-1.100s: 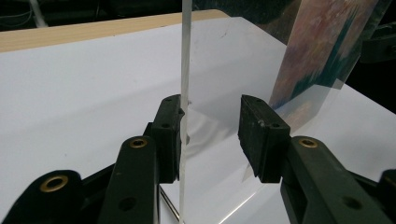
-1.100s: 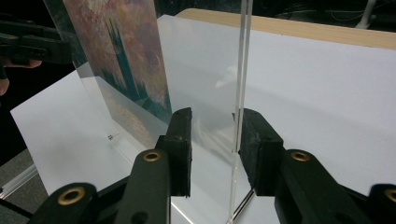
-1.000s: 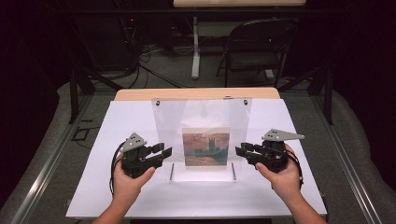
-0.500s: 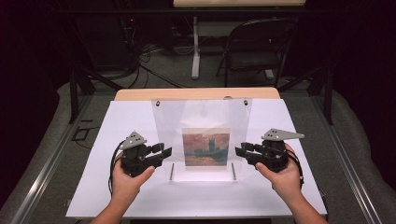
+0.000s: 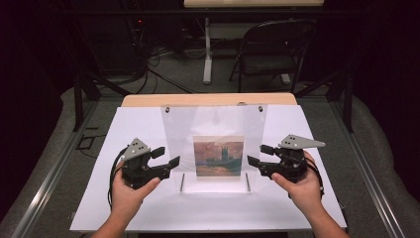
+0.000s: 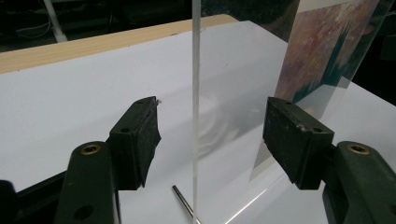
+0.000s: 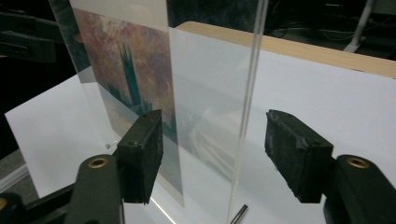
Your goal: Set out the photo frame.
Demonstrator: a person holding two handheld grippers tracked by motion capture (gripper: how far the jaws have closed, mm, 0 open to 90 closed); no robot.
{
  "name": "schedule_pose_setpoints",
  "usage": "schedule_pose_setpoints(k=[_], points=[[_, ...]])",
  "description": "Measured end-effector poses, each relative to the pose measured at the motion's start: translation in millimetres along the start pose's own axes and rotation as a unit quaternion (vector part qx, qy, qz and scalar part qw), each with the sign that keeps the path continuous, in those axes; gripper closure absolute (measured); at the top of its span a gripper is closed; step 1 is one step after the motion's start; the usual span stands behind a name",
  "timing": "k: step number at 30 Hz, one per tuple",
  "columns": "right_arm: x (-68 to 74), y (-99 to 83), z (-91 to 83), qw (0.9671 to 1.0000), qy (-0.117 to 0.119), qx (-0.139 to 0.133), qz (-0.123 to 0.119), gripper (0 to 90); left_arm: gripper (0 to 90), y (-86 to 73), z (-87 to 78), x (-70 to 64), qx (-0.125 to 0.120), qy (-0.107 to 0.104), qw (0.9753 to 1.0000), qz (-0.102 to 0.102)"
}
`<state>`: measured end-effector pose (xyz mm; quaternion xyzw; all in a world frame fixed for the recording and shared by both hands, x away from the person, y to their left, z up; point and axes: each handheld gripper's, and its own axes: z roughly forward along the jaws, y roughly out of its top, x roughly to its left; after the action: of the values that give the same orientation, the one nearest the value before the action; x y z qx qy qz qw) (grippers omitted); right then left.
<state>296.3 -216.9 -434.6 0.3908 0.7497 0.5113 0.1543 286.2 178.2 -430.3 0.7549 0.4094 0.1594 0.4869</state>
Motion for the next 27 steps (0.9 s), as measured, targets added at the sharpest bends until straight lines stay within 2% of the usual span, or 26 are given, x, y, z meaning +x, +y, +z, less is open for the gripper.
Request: schedule_pose_setpoints(k=[5, 11, 12, 13, 14, 15, 16, 18, 19, 21, 23, 24, 25, 26, 27], points=[[-2.7, -3.5, -3.2, 0.9999, -0.011, -0.003, -0.006, 34.3, 35.4, -4.6, -7.3, 3.8, -0.006, 0.0, 1.0, -0.005], [-6.9, -8.2, -17.6, 0.9996, -0.025, -0.016, 0.001, 34.3, 35.3, -11.9, -24.3, 13.6, -0.018, 0.019, 0.9996, -0.009], [-7.8, -10.0, -23.2, 0.9992, -0.032, -0.023, 0.006, 34.4, 35.8, -15.3, -28.8, 18.6, -0.023, 0.023, 0.9993, -0.019], [-7.8, -10.0, -23.2, 0.9992, -0.032, -0.023, 0.006, 34.4, 36.1, -15.3, -28.8, 18.6, -0.023, 0.023, 0.9993, -0.019], [-9.3, -13.3, -28.7, 0.9982, -0.047, -0.035, 0.01, 34.6, 36.4, -21.3, -31.2, 25.5, -0.026, 0.034, 0.9986, -0.031], [-9.3, -13.3, -28.7, 0.9982, -0.047, -0.035, 0.01, 34.6, 36.6, -21.3, -31.2, 25.5, -0.026, 0.034, 0.9986, -0.031], [-10.3, -16.6, -30.5, 0.9974, -0.06, -0.038, 0.011, 34.6, 36.8, -28.1, -30.9, 31.4, -0.022, 0.055, 0.9978, -0.031], [-11.4, -18.7, -31.2, 0.997, -0.067, -0.038, 0.01, 34.6, 36.8, -31.9, -30.7, 34.5, -0.02, 0.06, 0.9974, -0.035], [-13.3, -23.9, -32.0, 0.9957, -0.086, -0.033, 0.006, 34.6, 36.9, -40.5, -29.9, 40.2, -0.018, 0.069, 0.9965, -0.044], [-16.4, -31.0, -32.8, 0.9942, -0.105, -0.026, 0.004, 34.8, 37.3, -49.3, -30.6, 45.4, -0.013, 0.08, 0.9957, -0.047], [-18.1, -35.4, -32.7, 0.994, -0.107, -0.021, 0.006, 35.0, 37.8, -53.5, -31.1, 47.4, -0.01, 0.085, 0.9951, -0.051], [-21.8, -46.4, -32.0, 0.994, -0.107, -0.015, 0.021, 35.1, 38.1, -58.7, -31.7, 49.6, -0.009, 0.087, 0.9945, -0.057], [-23.0, -49.9, -31.7, 0.994, -0.106, -0.012, 0.022, 35.1, 38.2, -65.2, -32.6, 51.9, -0.004, 0.089, 0.9941, -0.062], [-23.0, -49.9, -31.7, 0.994, -0.106, -0.012, 0.022, 35.1, 38.2, -65.2, -32.6, 51.9, -0.004, 0.089, 0.9941, -0.062], [-25.2, -59.4, -31.6, 0.9932, -0.114, -0.007, 0.026, 35.2, 38.2, -68.7, -32.8, 52.6, -0.002, 0.092, 0.9936, -0.065]])
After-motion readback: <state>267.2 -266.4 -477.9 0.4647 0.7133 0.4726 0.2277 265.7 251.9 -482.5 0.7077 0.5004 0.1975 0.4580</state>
